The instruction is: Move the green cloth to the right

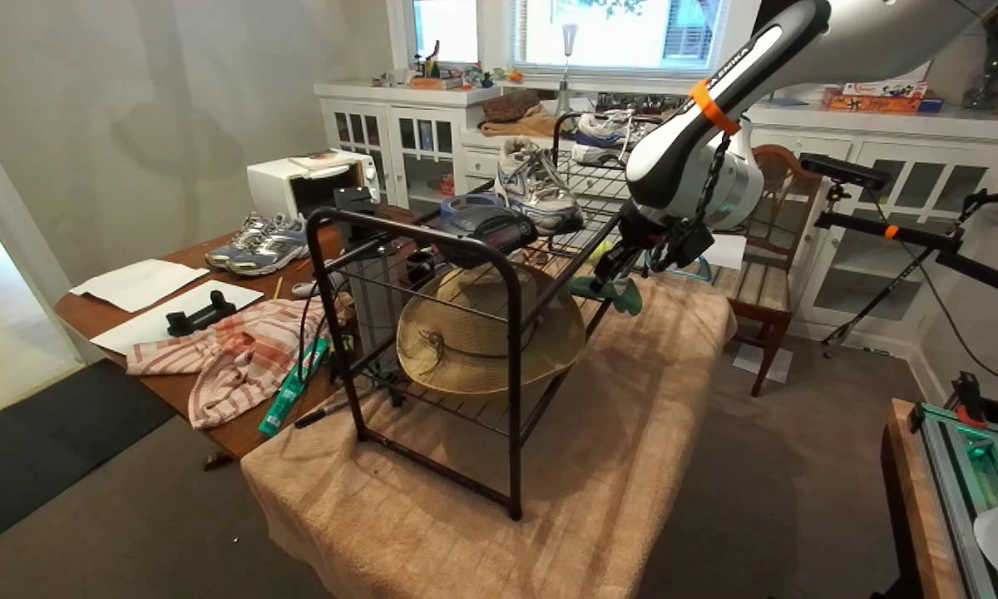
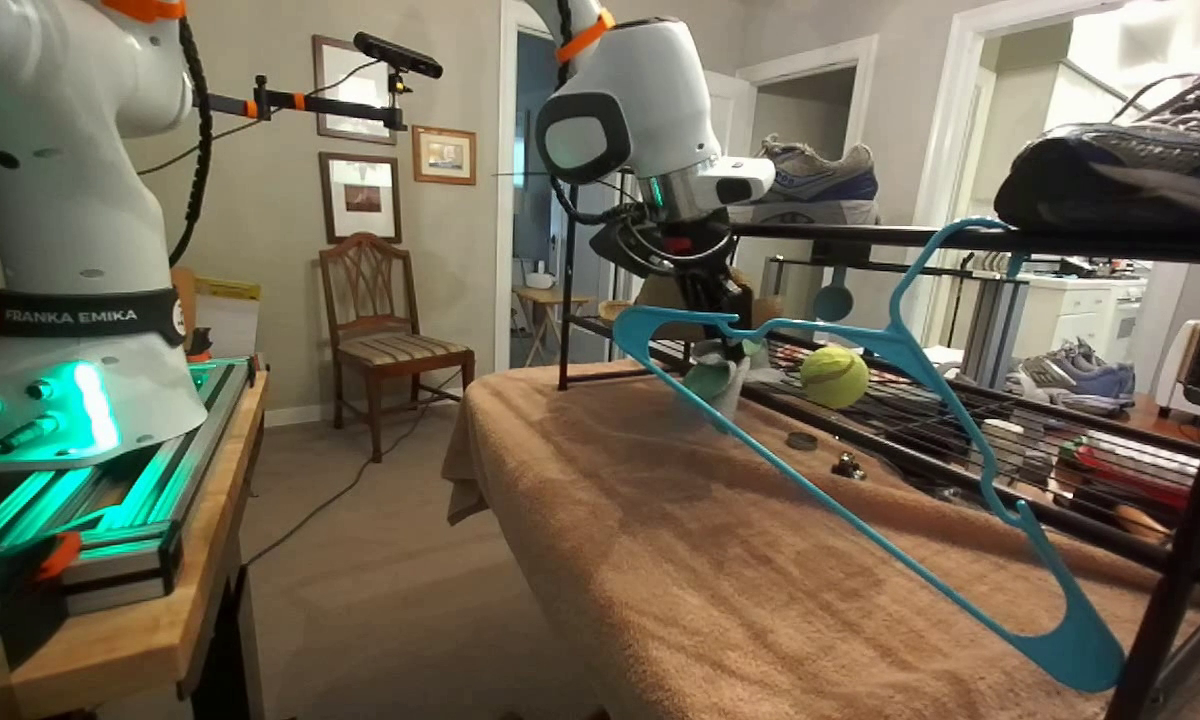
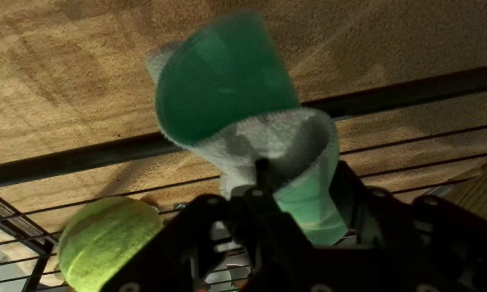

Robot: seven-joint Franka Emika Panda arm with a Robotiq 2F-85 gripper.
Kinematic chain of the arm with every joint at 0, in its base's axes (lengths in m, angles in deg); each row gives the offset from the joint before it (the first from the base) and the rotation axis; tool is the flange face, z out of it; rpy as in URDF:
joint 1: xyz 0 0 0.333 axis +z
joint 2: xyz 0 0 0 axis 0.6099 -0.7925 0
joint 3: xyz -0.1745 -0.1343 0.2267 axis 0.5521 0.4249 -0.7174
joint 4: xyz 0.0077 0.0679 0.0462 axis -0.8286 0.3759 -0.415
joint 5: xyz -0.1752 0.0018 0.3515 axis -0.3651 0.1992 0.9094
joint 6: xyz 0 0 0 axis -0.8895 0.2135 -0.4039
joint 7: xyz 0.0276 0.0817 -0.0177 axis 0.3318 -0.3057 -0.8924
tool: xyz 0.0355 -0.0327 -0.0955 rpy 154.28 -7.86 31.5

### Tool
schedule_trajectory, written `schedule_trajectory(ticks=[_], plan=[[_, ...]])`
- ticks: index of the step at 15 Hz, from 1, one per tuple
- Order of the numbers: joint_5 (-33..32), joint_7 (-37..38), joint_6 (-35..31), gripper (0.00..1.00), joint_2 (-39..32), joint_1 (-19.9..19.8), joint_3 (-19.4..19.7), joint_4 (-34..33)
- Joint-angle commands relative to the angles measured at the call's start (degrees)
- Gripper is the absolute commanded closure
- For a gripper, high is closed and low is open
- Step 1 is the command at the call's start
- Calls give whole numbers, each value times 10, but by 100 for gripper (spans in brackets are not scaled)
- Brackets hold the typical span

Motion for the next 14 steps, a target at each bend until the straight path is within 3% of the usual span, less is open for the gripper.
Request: schedule_trajectory(ticks=[1, 6, 14], plan=[[37, -42, -20, 55, -4, -23, -34, -11], [66, -82, -32, 53, 2, -49, -68, -9], [164, -198, -33, 57, 8, -117, -153, -18]])
